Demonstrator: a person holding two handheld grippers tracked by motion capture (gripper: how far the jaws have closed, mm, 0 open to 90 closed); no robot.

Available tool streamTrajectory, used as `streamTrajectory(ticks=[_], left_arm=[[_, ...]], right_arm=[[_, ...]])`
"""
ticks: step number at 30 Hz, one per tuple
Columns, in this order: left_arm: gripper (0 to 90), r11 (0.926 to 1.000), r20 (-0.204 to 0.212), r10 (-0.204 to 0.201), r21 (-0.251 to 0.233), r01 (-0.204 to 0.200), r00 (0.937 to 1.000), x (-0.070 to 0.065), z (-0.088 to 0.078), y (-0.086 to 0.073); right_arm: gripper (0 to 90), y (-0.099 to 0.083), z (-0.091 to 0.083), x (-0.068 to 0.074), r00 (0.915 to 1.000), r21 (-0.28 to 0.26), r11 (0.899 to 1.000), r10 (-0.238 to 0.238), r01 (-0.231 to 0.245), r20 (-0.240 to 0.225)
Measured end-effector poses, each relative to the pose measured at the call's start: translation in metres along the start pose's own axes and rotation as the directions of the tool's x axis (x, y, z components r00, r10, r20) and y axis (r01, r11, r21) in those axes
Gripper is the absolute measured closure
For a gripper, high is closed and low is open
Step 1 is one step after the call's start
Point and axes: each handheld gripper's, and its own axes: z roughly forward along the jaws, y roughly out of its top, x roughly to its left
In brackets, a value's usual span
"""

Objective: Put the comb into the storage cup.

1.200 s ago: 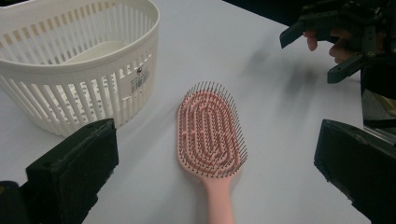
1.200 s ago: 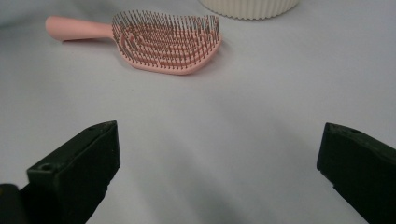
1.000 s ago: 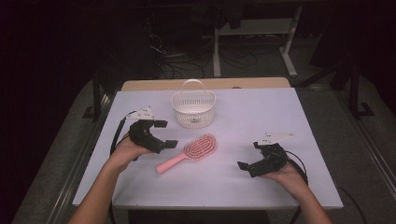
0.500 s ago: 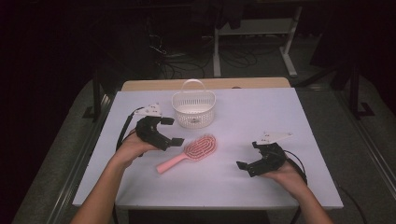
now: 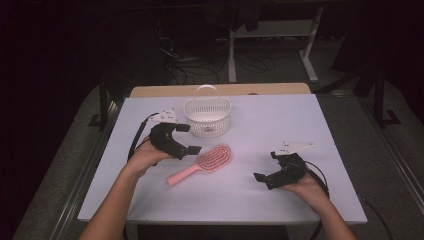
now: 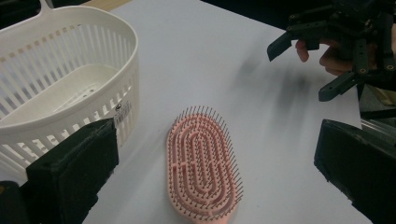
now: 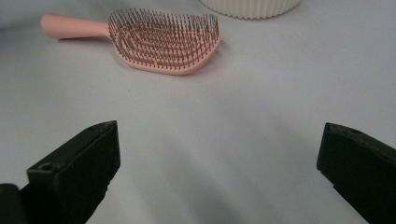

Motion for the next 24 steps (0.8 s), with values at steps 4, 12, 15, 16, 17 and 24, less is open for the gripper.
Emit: streamTrajectory(ticks=[4, 12, 15, 16, 17, 24], left_arm=[[0.0, 0.9999, -0.011, 0.002, 0.014, -0.001, 0.9999, -0.0002, -0.0004, 0.0002], [0.0, 0.999, -0.033, 0.002, 0.045, -0.001, 0.9994, -0.0014, -0.0007, 0.0019], [0.0, 0.9982, -0.038, 0.004, 0.06, -0.001, 0.9993, -0.0022, -0.0002, 0.002], [0.0, 0.998, -0.039, 0.003, 0.064, -0.001, 0.9992, -0.0024, 0.0, 0.0019], [0.0, 0.9974, -0.043, 0.005, 0.072, -0.002, 0.9991, -0.0025, 0.0002, 0.0016], [0.0, 0.9938, -0.04, 0.012, 0.111, -0.007, 0.9991, -0.0038, 0.0032, 0.0005]], right_arm=[[0.0, 0.0, 0.0004, 0.0009, 1.0, 0.005, 1.0, -0.003, 0.003, -0.001], [0.0, 0.0, 0.0005, 0.0001, 1.0, 0.005, 1.0, -0.003, 0.003, -0.001], [0.0, 0.0, 0.0005, 0.0002, 1.0, 0.006, 1.0, -0.005, 0.005, -0.001], [0.0, 0.0, 0.0005, 0.0003, 1.0, 0.006, 1.0, -0.005, 0.005, -0.001], [0.0, 0.0, 0.0005, 0.0005, 1.0, 0.007, 1.0, -0.005, 0.005, -0.002], [0.0, -0.0002, 0.0003, 0.0007, 1.0, 0.01, 1.0, -0.004, 0.004, -0.002]])
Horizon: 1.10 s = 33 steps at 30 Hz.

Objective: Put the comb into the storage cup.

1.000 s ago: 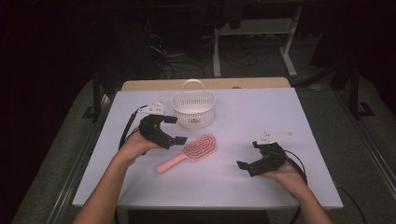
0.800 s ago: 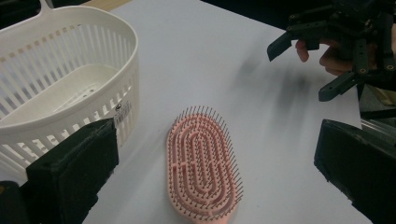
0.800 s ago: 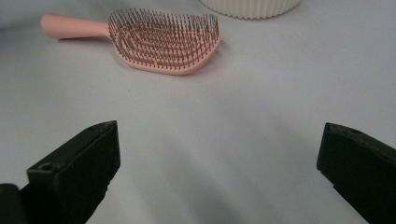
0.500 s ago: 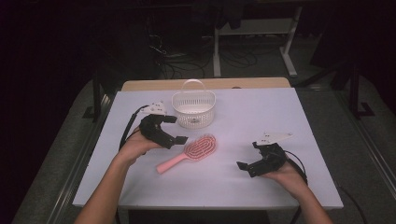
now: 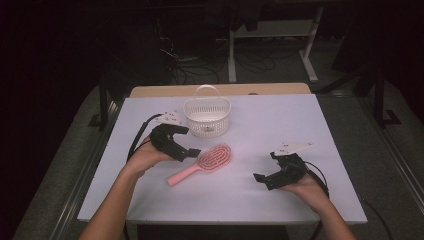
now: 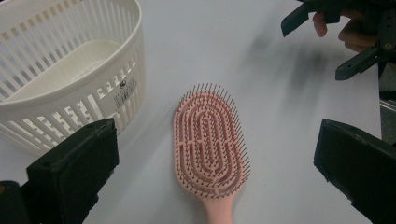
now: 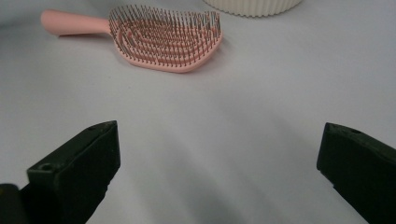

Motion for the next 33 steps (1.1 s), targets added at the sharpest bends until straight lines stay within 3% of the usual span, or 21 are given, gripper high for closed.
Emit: streamTrajectory(ticks=[9, 33], left_arm=[[0.0, 0.9987, -0.004, -0.001, 0.051, 0.001, 1.0, -0.0002, 0.0031, -0.0017], [0.0, 0.9921, -0.01, -0.001, 0.126, 0.003, 0.9999, -0.0022, 0.0094, -0.0042]], right_arm=[[0.0, -0.0002, 0.0003, 0.0001, 1.0, 0.002, 1.0, -0.003, 0.003, -0.003], [0.0, -0.0003, 0.0004, -0.0006, 1.0, 0.004, 1.0, -0.001, 0.002, -0.004]])
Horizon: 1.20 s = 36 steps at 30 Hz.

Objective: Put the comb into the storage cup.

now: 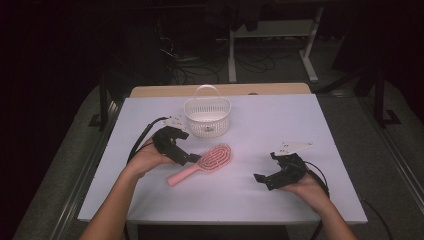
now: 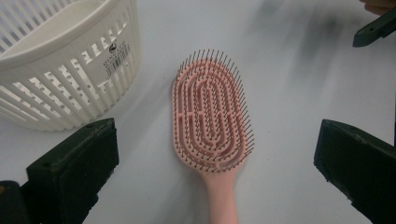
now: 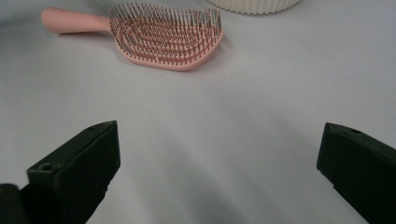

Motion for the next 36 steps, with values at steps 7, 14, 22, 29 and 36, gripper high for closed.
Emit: streamTrajectory(ticks=[7, 14, 22, 29, 36], left_arm=[[0.0, 0.9995, 0.003, 0.001, 0.032, -0.001, 1.0, -0.001, 0.003, 0.0], [0.0, 0.9984, 0.007, 0.002, 0.056, -0.003, 1.0, -0.002, 0.006, -0.001], [0.0, 0.9962, 0.002, 0.005, 0.087, -0.005, 1.0, -0.003, 0.009, -0.002], [0.0, 0.9924, -0.008, 0.013, 0.123, -0.012, 0.9999, -0.003, 0.013, -0.003], [0.0, 0.9886, -0.015, 0.013, 0.15, -0.011, 0.9998, -0.003, 0.016, -0.005]], right_arm=[[0.0, 0.0, 0.0, 0.0, 1.0, 0.005, 1.0, -0.002, 0.002, -0.001], [0.0, 0.0, 0.0, 0.0, 1.0, 0.004, 1.0, 0.0, 0.0, -0.003], [0.0, 0.0, 0.0, 0.0, 1.0, 0.005, 1.0, -0.002, 0.002, -0.004], [0.0, 0.0, 0.0, 0.001, 1.0, 0.006, 1.0, -0.003, 0.003, -0.003], [0.0, 0.0, 0.0, 0.001, 1.0, 0.008, 1.0, -0.002, 0.002, -0.004]])
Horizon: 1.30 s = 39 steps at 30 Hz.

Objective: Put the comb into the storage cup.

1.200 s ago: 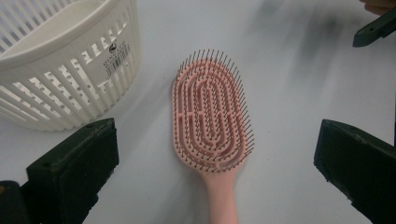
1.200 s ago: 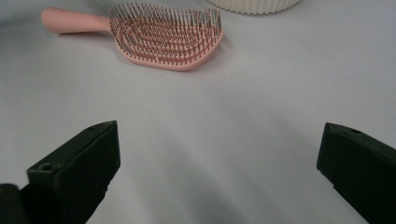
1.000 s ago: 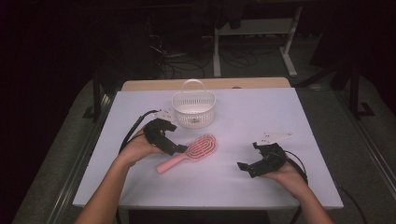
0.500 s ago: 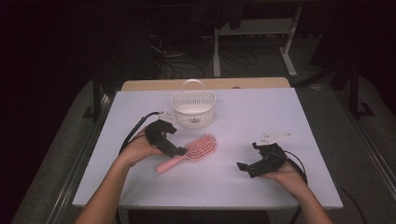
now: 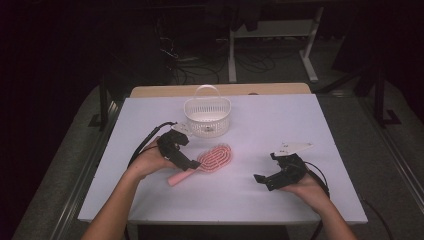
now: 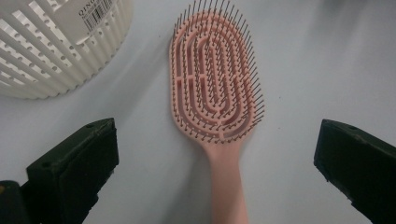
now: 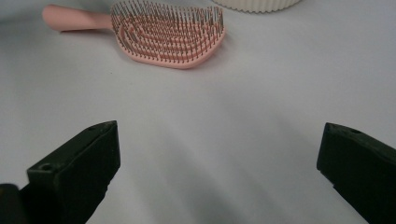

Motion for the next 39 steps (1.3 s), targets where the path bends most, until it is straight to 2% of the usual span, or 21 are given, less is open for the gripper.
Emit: streamTrajectory(ticks=[20, 26, 39], left_arm=[[0.0, 0.9974, -0.012, 0.011, 0.071, -0.01, 0.9999, -0.001, 0.01, -0.001], [0.0, 0.9953, -0.001, 0.005, 0.096, -0.005, 1.0, -0.001, 0.017, 0.0], [0.0, 0.9905, -0.011, 0.002, 0.137, -0.001, 0.9999, -0.001, 0.023, -0.001]], right_arm=[[0.0, 0.0, 0.0, 0.0, 1.0, -0.001, 1.0, 0.001, -0.001, 0.0], [0.0, 0.0, 0.0, 0.001, 1.0, 0.001, 1.0, -0.002, 0.002, -0.003], [0.0, -0.001, 0.0, 0.001, 1.0, 0.007, 1.0, 0.003, -0.003, -0.005]])
